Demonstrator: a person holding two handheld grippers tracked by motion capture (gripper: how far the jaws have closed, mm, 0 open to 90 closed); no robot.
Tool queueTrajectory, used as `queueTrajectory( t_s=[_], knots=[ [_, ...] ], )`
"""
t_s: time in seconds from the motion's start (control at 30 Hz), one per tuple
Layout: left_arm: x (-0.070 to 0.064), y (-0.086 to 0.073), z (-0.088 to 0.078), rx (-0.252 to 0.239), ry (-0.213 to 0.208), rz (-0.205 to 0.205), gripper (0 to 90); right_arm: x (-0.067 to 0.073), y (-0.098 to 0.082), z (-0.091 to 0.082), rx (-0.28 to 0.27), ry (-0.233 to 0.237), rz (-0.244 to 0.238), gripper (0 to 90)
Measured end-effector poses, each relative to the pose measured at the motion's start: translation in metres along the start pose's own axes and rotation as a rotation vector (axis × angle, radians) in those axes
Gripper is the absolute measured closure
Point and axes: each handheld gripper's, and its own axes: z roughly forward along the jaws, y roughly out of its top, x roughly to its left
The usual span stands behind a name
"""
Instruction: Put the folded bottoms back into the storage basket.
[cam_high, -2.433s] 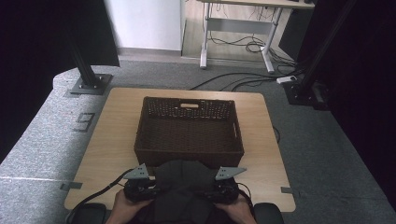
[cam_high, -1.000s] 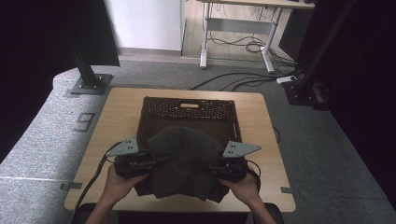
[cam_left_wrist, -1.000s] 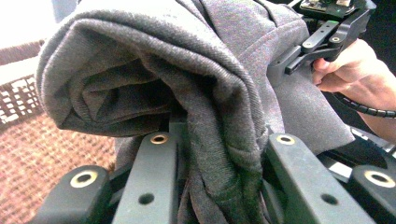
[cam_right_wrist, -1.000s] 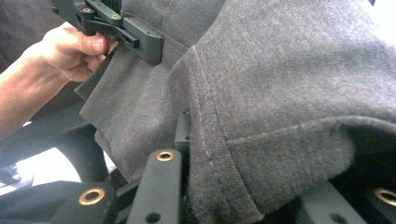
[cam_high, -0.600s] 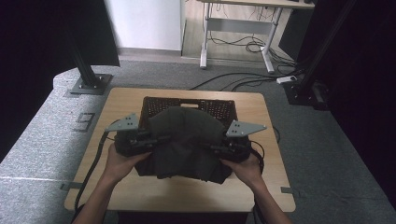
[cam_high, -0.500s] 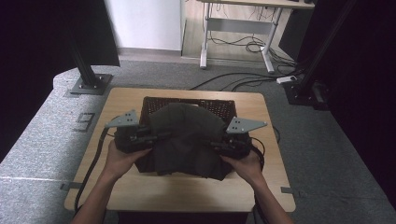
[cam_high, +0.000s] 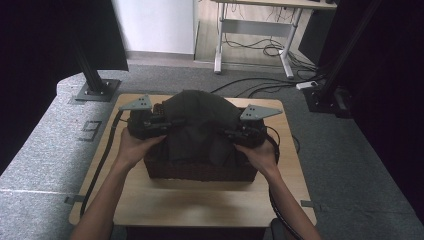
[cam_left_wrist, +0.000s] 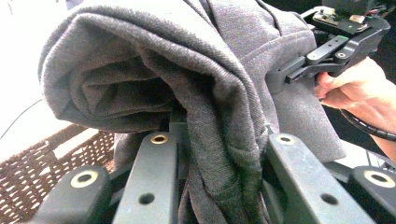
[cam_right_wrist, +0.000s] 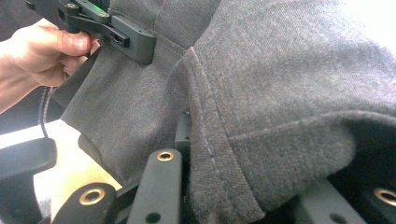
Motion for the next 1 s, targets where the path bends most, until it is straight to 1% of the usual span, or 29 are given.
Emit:
queueTrajectory(
  t_s=[0.07, 0.13, 0.23, 0.27, 0.3, 0.33, 0.37, 0.47, 0.5, 0.53, 0.57, 0.6, 0.8, 0.9, 1.0],
  knots=[
    [0.01, -0.001, 0.006, 0.006, -0.002, -0.014, 72.9, -0.006, -0.001, 0.005, 0.008, -0.006, 0.003, 71.9],
    [0.018, -0.003, 0.01, 0.014, 0.0, -0.019, 72.9, -0.012, -0.002, 0.011, 0.017, -0.011, 0.012, 71.9],
    [0.03, -0.008, 0.019, 0.033, 0.007, -0.037, 72.9, -0.023, -0.007, 0.022, 0.038, -0.02, 0.029, 71.9],
    [0.035, -0.011, 0.023, 0.041, 0.01, -0.04, 72.9, -0.025, -0.009, 0.025, 0.045, -0.021, 0.034, 71.9],
    [0.037, -0.013, 0.025, 0.047, 0.011, -0.044, 72.9, -0.031, -0.014, 0.032, 0.062, -0.026, 0.042, 71.8],
    [0.041, -0.015, 0.028, 0.052, 0.013, -0.05, 72.9, -0.031, -0.014, 0.032, 0.062, -0.026, 0.042, 71.8],
    [0.045, -0.019, 0.032, 0.06, 0.015, -0.056, 72.9, -0.034, -0.017, 0.036, 0.069, -0.028, 0.047, 71.9],
    [0.054, -0.028, 0.039, 0.078, 0.02, -0.082, 72.9, -0.042, -0.026, 0.047, 0.095, -0.034, 0.063, 71.9],
    [0.057, -0.032, 0.042, 0.089, 0.024, -0.091, 73.0, -0.046, -0.032, 0.055, 0.111, -0.035, 0.072, 71.9],
    [0.06, -0.035, 0.043, 0.097, 0.028, -0.099, 73.0, -0.046, -0.032, 0.055, 0.111, -0.035, 0.072, 71.9],
    [0.062, -0.037, 0.045, 0.102, 0.03, -0.103, 73.0, -0.049, -0.037, 0.061, 0.123, -0.035, 0.077, 71.9],
    [0.064, -0.04, 0.046, 0.112, 0.038, -0.112, 73.0, -0.049, -0.037, 0.061, 0.123, -0.035, 0.077, 71.9],
    [0.075, -0.054, 0.048, 0.158, 0.081, -0.143, 73.1, -0.055, -0.051, 0.088, 0.164, -0.029, 0.104, 71.9],
    [0.078, -0.058, 0.047, 0.184, 0.102, -0.152, 73.2, -0.056, -0.056, 0.098, 0.178, -0.019, 0.125, 71.8],
    [0.078, -0.062, 0.053, 0.213, 0.106, -0.155, 73.2, -0.057, -0.061, 0.103, 0.206, -0.014, 0.144, 71.9]
  ],
)
